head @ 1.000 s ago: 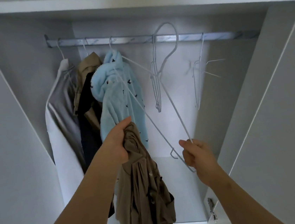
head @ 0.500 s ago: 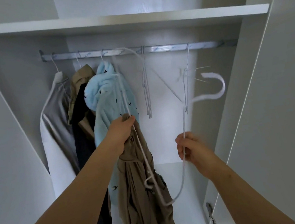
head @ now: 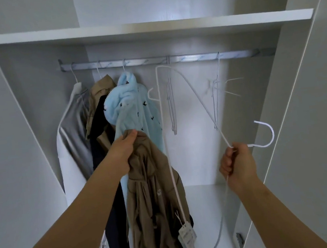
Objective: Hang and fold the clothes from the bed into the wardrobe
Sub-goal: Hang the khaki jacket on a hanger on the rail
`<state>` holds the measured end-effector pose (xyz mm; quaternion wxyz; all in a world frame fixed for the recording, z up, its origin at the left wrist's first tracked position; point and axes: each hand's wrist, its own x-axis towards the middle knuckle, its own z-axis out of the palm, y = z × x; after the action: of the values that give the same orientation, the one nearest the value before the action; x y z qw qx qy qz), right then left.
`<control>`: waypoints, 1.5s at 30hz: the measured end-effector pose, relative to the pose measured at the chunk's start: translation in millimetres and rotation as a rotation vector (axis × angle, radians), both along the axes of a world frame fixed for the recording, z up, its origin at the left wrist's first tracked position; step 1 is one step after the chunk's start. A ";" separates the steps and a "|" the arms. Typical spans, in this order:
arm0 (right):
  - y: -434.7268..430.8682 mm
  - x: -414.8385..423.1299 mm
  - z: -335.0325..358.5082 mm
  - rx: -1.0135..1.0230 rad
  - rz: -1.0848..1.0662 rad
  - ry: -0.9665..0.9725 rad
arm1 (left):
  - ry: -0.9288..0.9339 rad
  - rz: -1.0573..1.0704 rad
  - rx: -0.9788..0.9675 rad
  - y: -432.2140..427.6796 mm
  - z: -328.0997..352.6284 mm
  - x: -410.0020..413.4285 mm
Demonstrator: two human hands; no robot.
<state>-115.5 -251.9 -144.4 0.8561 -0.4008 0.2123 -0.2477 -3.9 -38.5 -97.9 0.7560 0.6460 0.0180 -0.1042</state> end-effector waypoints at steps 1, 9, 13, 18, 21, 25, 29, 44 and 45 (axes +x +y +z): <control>-1.6 -0.8 -4.0 -0.035 -0.009 0.023 | 0.008 0.027 -0.032 4.5 2.0 3.1; -1.7 -5.1 -23.8 -0.496 -0.054 0.252 | 0.005 0.057 -0.095 27.5 17.7 15.8; 2.0 -3.4 -34.6 -0.641 -0.115 0.320 | -0.053 0.074 -0.061 33.0 18.0 17.8; -1.3 -1.9 -39.4 -0.632 -0.239 0.342 | -0.109 0.109 0.030 43.8 13.6 19.3; -0.4 -2.5 -40.4 -0.716 -0.242 0.299 | -0.102 0.118 0.037 46.4 10.1 19.5; 10.0 -1.5 -38.0 -0.826 -0.173 0.240 | -0.093 0.101 0.008 39.8 3.9 18.5; 9.6 -3.2 -37.2 -0.823 -0.194 0.250 | -0.084 0.131 -0.005 41.4 0.1 20.3; 54.3 19.7 -31.8 -1.018 0.090 0.313 | -0.107 -0.237 0.091 0.4 -8.4 -3.9; 57.9 22.5 -31.1 -0.958 0.109 0.317 | -0.116 -0.269 0.090 -3.3 -9.2 -5.5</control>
<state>-93.0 -194.0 -175.5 0.5450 -0.7916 0.1812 -0.2084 -9.4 -41.8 -107.1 0.7050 0.6809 -0.1079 -0.1663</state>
